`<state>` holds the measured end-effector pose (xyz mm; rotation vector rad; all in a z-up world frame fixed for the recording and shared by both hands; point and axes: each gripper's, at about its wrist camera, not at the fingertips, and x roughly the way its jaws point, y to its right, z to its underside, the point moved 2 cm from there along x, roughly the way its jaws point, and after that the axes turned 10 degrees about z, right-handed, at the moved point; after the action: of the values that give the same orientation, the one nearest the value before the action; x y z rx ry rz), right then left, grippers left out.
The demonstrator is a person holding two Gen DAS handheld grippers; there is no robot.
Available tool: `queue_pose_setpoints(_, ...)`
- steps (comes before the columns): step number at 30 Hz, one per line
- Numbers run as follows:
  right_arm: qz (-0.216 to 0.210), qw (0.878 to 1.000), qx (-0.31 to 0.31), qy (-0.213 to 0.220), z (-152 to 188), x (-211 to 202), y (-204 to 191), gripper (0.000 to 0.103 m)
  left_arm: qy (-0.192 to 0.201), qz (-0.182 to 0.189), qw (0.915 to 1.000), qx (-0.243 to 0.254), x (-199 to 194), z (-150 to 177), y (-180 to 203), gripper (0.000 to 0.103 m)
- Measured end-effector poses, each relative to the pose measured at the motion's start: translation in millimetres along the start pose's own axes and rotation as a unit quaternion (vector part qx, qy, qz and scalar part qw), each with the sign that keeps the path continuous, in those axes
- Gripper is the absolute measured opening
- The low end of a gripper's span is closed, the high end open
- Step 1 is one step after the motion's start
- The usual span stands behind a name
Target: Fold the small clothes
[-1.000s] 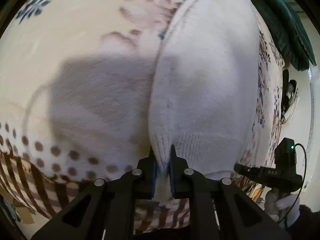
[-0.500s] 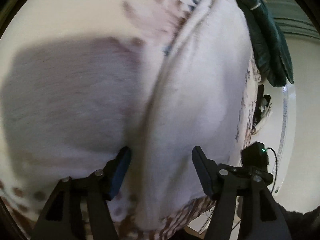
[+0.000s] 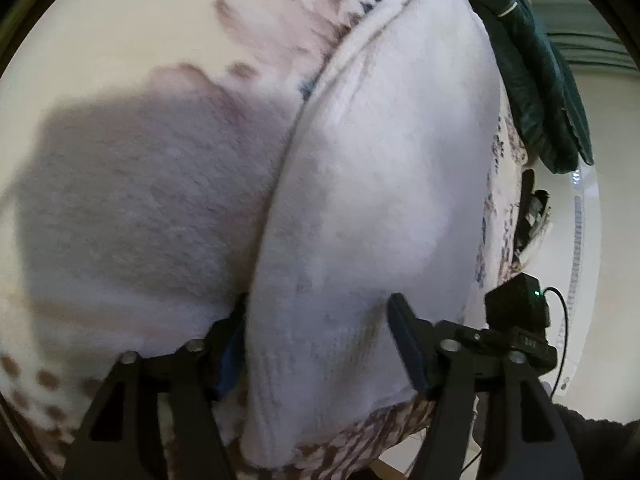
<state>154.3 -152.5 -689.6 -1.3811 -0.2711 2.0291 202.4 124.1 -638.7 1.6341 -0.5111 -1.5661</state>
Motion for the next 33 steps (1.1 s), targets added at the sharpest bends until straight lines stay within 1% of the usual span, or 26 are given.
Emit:
queue_pose_setpoints(1,-0.005,1.000,0.003,-0.001,-1.2,2.7,-0.6,0.073,0.002,0.013,0.9999,0.001,1.6,-0.1,-1.3,0.074)
queue_pose_setpoints(3,-0.023,1.000,0.016,0.000,-2.0,1.9,2.4,0.073,0.001,0.016,0.9999,0.002,1.6,-0.9,-2.4,0.074)
queue_pose_setpoints(6,-0.041,0.999,0.019,0.003,1.5,-0.8,2.5,0.072,0.001,0.019,0.9998,0.012,0.3,2.3,5.8,0.074)
queue_pose_setpoints(7,-0.048,0.999,0.017,0.003,2.9,-0.1,-1.1,0.070,-0.001,0.028,0.9995,0.013,1.5,3.4,9.1,0.074)
queue_pose_setpoints(8,-0.056,0.998,0.013,0.001,4.2,-8.2,6.9,0.066,-0.005,0.035,0.9993,0.016,3.7,5.4,11.6,0.073)
queue_pose_setpoints(10,-0.069,0.998,0.009,-0.009,4.4,-3.2,1.2,0.062,-0.014,0.036,0.9991,0.019,10.3,9.9,14.2,0.072)
queue_pose_setpoints(11,-0.070,0.997,0.006,-0.013,2.0,-5.8,5.6,0.060,-0.014,0.035,0.9991,0.019,13.3,10.0,14.4,0.070)
queue_pose_setpoints(12,-0.067,0.998,0.005,-0.017,0.7,-4.2,5.4,0.056,-0.013,0.032,0.9993,0.018,15.2,10.1,13.9,0.068)
queue_pose_setpoints(13,-0.067,0.998,0.006,-0.022,-0.8,-1.3,4.3,0.048,-0.010,0.033,0.9993,0.013,14.4,9.4,13.4,0.066)
queue_pose_setpoints(14,-0.069,0.997,0.009,-0.024,-1.6,-0.5,4.0,0.040,-0.007,0.036,0.9993,0.006,12.8,8.7,11.8,0.057)
queue_pose_setpoints(15,-0.072,0.997,0.011,-0.025,-1.6,-0.6,3.1,0.037,-0.005,0.036,0.9994,0.000,10.5,8.5,9.8,0.039)
queue_pose_setpoints(16,-0.077,0.997,0.012,-0.026,-1.0,-4.3,4.4,0.031,-0.003,0.035,0.9993,-0.009,6.0,8.8,5.1,0.030)
queue_pose_setpoints(17,-0.082,0.996,0.012,-0.026,0.2,-7.8,5.1,0.029,-0.002,0.038,0.9992,-0.015,4.4,9.7,3.4,0.018)
queue_pose_setpoints(18,-0.086,0.996,0.012,-0.025,1.4,-9.5,4.1,0.027,0.001,0.041,0.9989,-0.022,0.0,10.9,1.0,0.012)
queue_pose_setpoints(19,-0.090,0.996,0.011,-0.025,2.6,-12.5,3.7,0.025,0.004,0.042,0.9988,-0.025,-3.0,11.9,0.5,0.011)
queue_pose_setpoints(22,-0.101,0.995,0.008,-0.018,6.4,-23.2,-5.3,0.022,0.013,0.052,0.9979,-0.037,-16.7,13.7,8.1,0.010)
queue_pose_setpoints(23,-0.103,0.995,0.003,-0.016,6.2,-28.9,-4.2,0.022,0.015,0.054,0.9977,-0.037,-20.3,13.1,14.1,0.009)
queue_pose_setpoints(25,-0.110,0.994,-0.003,-0.007,6.8,-42.1,-15.1,0.021,0.022,0.056,0.9976,-0.034,-27.9,9.3,31.1,0.009)
queue_pose_setpoints(27,-0.118,0.993,-0.005,0.002,3.2,-58.2,-26.5,0.021,0.036,0.061,0.9974,-0.016,-39.6,-1.3,55.2,0.008)
queue_pose_setpoints(30,-0.125,0.992,-0.018,0.028,-15.4,-92.2,-52.9,0.020,0.068,0.068,0.9952,0.020,-53.6,-36.7,97.6,0.008)
queue_pose_setpoints(33,-0.131,0.988,-0.040,0.073,-53.8,-135.6,-92.3,0.020,0.109,0.093,0.9884,0.052,-61.7,-93.3,136.3,0.008)
